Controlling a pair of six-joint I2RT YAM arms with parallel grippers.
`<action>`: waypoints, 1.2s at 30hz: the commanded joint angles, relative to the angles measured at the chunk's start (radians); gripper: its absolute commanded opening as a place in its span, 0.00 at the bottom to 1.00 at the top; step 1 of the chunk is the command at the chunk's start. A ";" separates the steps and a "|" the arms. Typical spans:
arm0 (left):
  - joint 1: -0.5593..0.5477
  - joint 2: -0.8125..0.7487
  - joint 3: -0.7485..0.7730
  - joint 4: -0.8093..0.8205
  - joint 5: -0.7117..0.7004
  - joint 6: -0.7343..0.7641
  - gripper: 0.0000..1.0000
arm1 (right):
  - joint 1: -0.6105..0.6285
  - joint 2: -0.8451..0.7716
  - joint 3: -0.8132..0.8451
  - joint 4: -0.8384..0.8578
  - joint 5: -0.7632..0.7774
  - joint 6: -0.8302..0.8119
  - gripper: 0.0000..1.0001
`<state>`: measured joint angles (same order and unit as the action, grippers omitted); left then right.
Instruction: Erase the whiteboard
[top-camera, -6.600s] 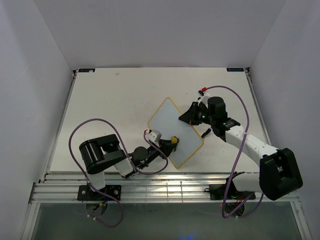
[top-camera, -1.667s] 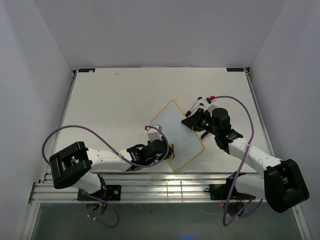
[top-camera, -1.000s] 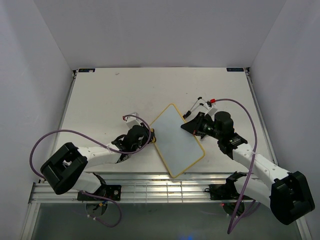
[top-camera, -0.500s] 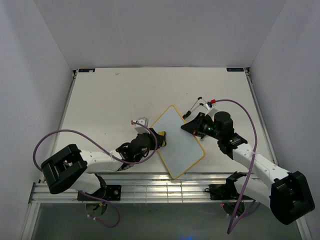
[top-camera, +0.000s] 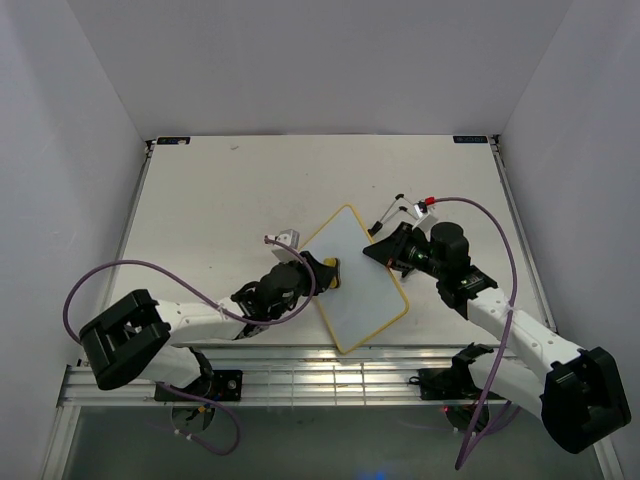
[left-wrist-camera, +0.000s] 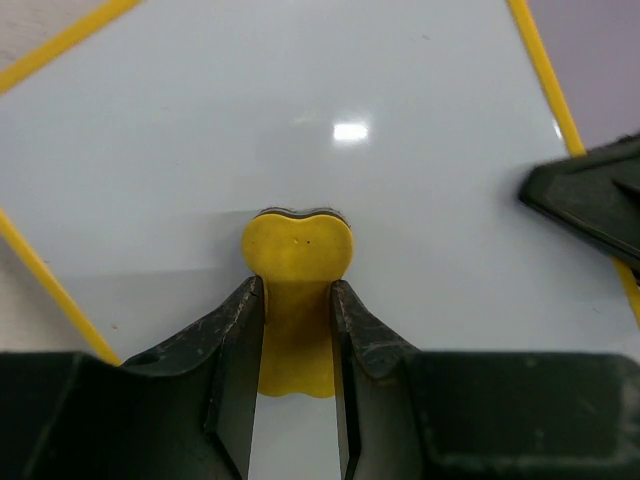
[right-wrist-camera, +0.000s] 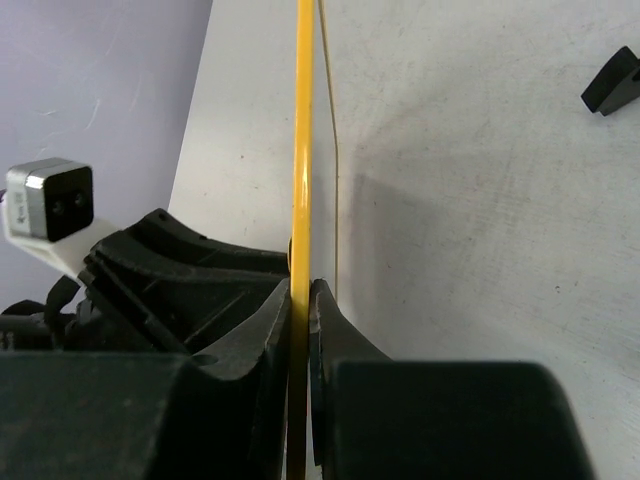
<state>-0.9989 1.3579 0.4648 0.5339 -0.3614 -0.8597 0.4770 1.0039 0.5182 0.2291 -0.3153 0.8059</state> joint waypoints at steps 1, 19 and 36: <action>0.075 -0.043 -0.054 -0.032 0.033 -0.010 0.00 | 0.008 -0.068 0.108 0.148 -0.102 0.111 0.08; 0.252 -0.091 -0.087 -0.195 -0.062 -0.007 0.00 | 0.011 -0.113 0.123 0.096 -0.067 0.076 0.08; 0.266 -0.221 0.081 -0.647 -0.142 -0.030 0.00 | 0.009 -0.110 0.193 -0.027 0.045 -0.175 0.08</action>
<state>-0.7403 1.1694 0.4965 0.0292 -0.4694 -0.8841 0.4831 0.9131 0.6205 0.1398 -0.2749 0.6910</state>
